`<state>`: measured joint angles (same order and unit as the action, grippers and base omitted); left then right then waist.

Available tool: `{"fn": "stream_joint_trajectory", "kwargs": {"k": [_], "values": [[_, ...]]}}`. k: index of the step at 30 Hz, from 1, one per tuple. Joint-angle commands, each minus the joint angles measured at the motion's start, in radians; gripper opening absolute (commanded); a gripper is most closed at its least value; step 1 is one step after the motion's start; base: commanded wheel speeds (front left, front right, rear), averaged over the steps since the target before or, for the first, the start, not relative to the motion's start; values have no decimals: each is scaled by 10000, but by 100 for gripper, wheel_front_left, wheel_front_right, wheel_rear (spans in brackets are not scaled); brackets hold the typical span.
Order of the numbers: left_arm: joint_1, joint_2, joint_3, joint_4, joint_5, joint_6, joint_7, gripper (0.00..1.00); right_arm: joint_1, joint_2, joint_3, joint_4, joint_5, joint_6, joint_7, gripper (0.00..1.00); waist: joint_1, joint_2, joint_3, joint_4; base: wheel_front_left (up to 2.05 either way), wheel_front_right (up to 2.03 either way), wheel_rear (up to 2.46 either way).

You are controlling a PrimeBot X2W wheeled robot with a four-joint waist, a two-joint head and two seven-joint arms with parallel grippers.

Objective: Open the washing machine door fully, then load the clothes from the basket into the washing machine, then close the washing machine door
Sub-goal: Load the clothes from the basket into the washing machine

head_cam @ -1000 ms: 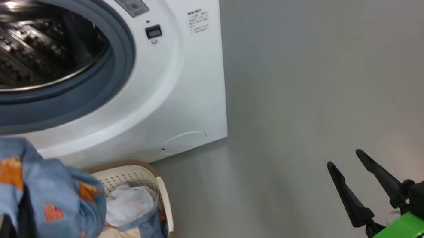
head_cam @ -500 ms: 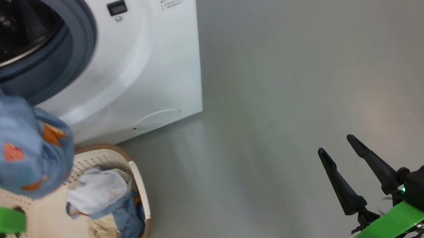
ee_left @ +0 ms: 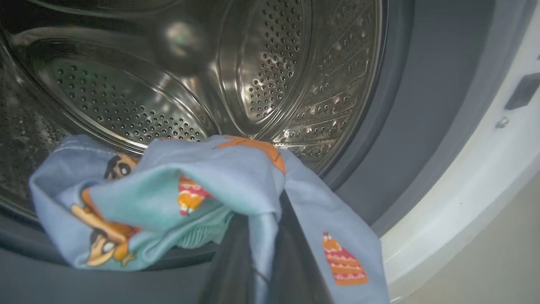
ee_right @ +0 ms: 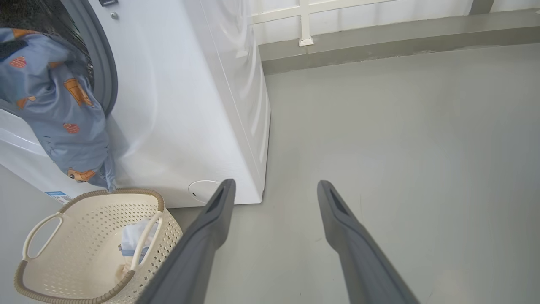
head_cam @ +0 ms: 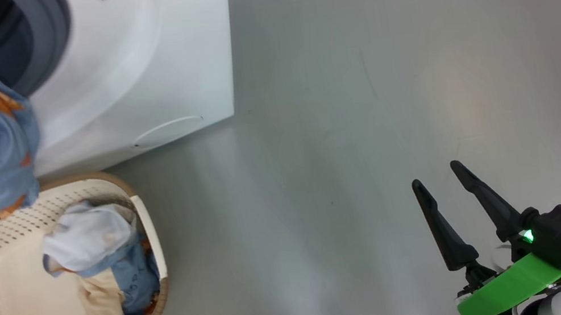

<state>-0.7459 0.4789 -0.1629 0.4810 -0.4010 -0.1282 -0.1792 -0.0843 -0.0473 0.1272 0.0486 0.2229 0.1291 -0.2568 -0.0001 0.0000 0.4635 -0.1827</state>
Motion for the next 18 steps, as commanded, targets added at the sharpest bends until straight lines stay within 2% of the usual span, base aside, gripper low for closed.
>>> {"fn": "stream_joint_trajectory", "kwargs": {"k": [1, 18], "values": [[-630, 685, 148, 45, -134, -24, 93, 0, -143, -29, 319, -279, 126, 16, -49, 100, 1, 0, 355, -191, 0, 0, 0], [-3357, 1105, -1143, 1675, -826, -24, 715, 0, -200, -29, 662, -415, 283, 16, -49, 100, 1, 0, 1636, -489, 0, 0, 0]]}}
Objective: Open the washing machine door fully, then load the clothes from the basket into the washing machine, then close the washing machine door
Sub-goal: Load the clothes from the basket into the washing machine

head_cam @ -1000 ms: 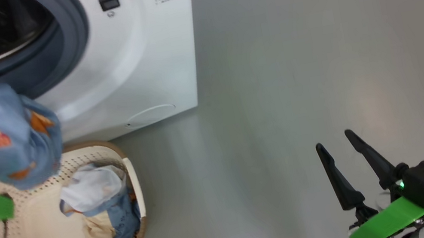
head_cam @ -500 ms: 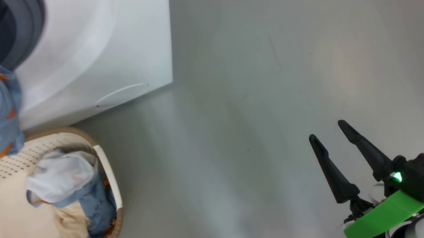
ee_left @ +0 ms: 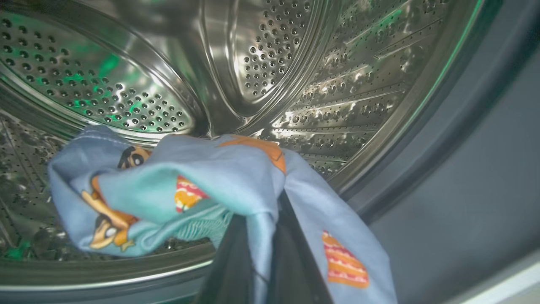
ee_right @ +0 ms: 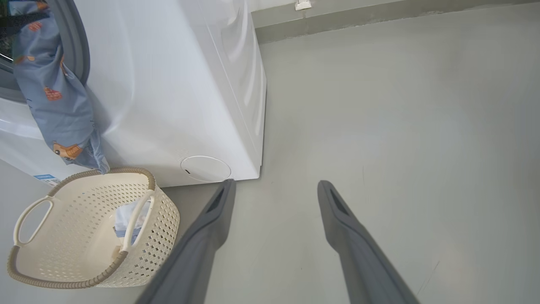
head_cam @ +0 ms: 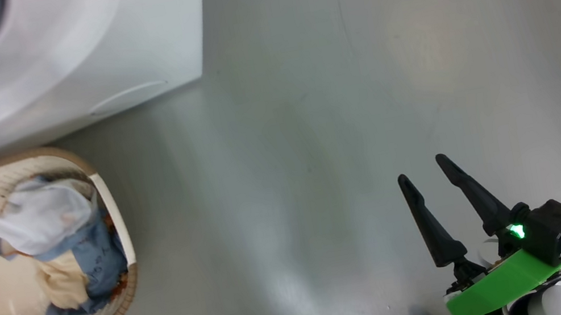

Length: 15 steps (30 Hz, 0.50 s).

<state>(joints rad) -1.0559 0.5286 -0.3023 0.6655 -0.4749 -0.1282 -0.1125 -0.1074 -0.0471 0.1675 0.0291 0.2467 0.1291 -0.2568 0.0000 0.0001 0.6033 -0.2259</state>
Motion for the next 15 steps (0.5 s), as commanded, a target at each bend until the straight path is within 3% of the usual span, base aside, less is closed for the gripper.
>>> {"fn": "stream_joint_trajectory", "kwargs": {"k": [1, 15], "values": [[-423, 629, 185, -123, -137, -24, 75, 0, 36, -31, 287, -234, 57, 16, -49, 100, 0, -1, 348, -63, 0, 0, 0], [-2085, 1317, -667, 942, -332, -25, 397, 0, -124, -31, 780, -380, 350, 16, -49, 100, 0, -1, 1464, -169, 0, 0, 0]]}}
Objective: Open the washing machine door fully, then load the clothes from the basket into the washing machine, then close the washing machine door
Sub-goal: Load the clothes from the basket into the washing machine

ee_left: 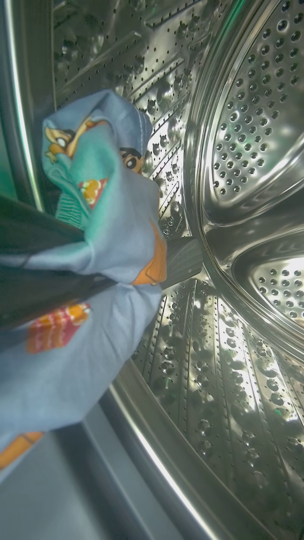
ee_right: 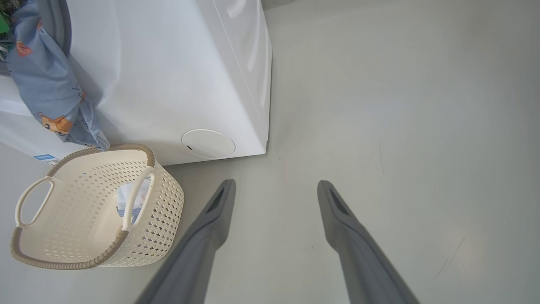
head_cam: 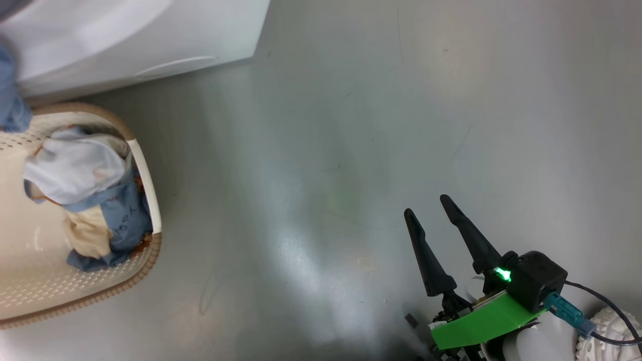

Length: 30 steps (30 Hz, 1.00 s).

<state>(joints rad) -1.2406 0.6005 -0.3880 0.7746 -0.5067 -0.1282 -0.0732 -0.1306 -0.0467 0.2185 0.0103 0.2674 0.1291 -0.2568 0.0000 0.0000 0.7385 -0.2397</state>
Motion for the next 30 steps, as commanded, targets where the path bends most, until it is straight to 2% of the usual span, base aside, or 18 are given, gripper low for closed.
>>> {"fn": "stream_joint_trajectory", "kwargs": {"k": [1, 20, 30], "values": [[-317, 593, 154, -91, -99, -25, 8, 0, 106, -35, 286, -175, 154, 16, -49, 100, 0, 0, 132, -23, 0, 0, 0], [-1334, 483, -611, 265, -802, -25, -1193, 0, -62, -35, 550, 59, 322, 16, -49, 100, 0, 0, -37, -82, 0, 0, 0], [-1722, 587, -587, 187, -765, 28, -1640, 0, -18, -35, 640, 118, 424, 16, -49, 100, 0, 0, -223, -228, 0, 0, 0]]}}
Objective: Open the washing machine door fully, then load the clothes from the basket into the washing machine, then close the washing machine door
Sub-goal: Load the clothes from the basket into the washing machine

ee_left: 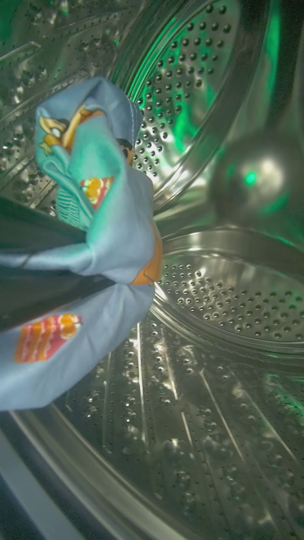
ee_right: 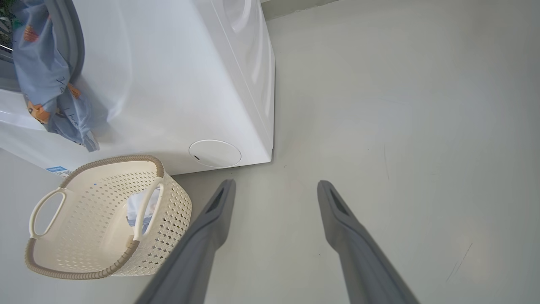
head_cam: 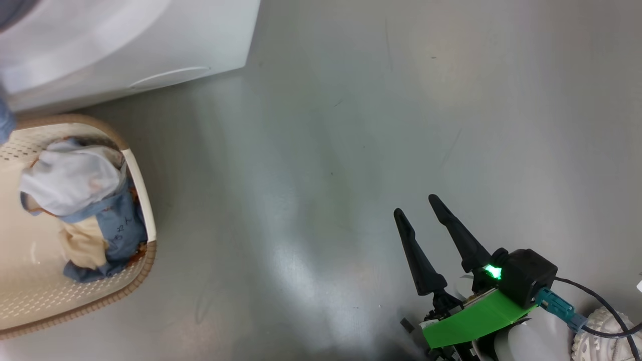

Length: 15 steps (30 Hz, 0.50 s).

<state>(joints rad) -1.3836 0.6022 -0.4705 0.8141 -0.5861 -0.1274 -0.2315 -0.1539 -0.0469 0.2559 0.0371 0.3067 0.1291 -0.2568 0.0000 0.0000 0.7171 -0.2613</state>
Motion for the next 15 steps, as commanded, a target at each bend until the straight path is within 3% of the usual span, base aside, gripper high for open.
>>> {"fn": "stream_joint_trajectory", "kwargs": {"k": [1, 13, 15], "values": [[-354, 603, 274, -252, 70, 59, -111, 0, 222, -33, 276, -157, 43, 16, -49, 100, 0, 0, -6, -36, 0, 0, 0], [-189, 674, 544, -318, 273, 119, -297, 2, 288, -33, 311, -203, 172, 16, -49, 100, 0, 0, 120, -234, 0, 0, 0], [-117, 572, 518, -152, 168, 93, -278, 100, 253, -33, 296, -172, 184, 16, -49, 100, 0, 0, 96, -211, 0, 0, 0]]}}
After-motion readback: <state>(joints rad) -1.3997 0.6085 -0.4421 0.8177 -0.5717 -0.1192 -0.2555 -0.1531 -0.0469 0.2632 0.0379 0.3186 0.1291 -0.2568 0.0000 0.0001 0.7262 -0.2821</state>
